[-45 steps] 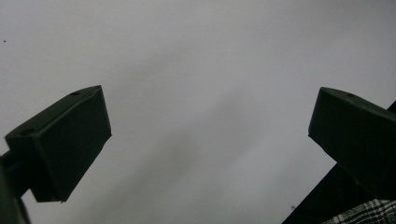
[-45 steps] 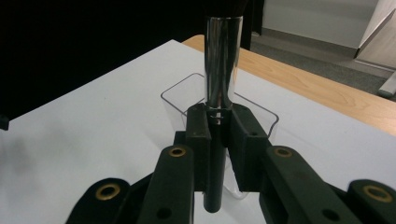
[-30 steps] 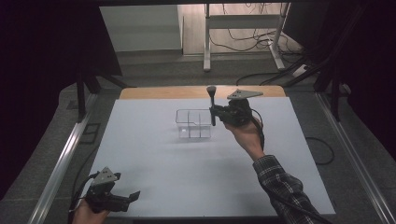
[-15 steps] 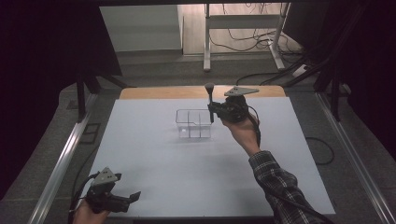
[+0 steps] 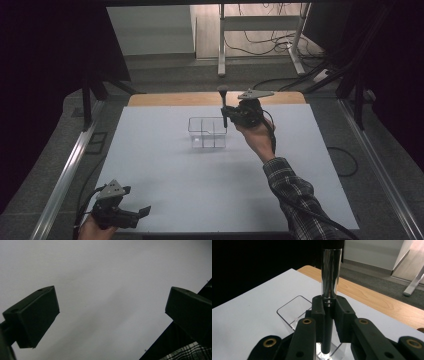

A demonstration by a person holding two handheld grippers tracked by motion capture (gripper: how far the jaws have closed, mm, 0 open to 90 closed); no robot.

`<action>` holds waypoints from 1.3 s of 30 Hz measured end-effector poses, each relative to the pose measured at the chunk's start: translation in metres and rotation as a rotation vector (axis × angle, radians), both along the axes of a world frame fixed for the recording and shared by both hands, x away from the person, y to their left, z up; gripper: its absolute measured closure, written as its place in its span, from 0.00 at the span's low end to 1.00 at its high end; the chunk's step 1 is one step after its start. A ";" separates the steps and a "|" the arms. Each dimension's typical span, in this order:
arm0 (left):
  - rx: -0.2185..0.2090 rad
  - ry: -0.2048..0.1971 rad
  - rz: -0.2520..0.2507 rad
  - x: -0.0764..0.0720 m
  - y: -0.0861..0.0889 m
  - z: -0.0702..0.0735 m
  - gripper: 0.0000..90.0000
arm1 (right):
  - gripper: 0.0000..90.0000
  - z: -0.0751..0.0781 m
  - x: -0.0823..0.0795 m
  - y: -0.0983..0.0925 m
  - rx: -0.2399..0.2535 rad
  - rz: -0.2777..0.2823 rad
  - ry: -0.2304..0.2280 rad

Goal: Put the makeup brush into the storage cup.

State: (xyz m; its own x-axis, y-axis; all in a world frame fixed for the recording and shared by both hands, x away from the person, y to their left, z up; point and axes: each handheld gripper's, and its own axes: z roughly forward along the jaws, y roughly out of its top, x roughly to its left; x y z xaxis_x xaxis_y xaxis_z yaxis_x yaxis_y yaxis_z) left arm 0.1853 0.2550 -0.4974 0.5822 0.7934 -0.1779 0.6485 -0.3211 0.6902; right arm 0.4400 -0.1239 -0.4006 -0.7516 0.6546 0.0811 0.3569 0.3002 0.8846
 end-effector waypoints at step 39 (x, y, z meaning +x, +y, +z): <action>0.022 -0.002 -0.012 0.000 -0.001 -0.001 0.00 | 0.87 -0.031 0.012 0.028 -0.032 -0.003 0.014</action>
State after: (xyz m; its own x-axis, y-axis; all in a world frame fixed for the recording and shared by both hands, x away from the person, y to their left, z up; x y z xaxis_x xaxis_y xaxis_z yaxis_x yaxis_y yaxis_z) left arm 0.1854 0.2542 -0.4985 0.5923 0.7898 -0.1593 0.6430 -0.3443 0.6841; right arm 0.4521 -0.0960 -0.4315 -0.7486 0.6592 0.0708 0.3704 0.3272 0.8694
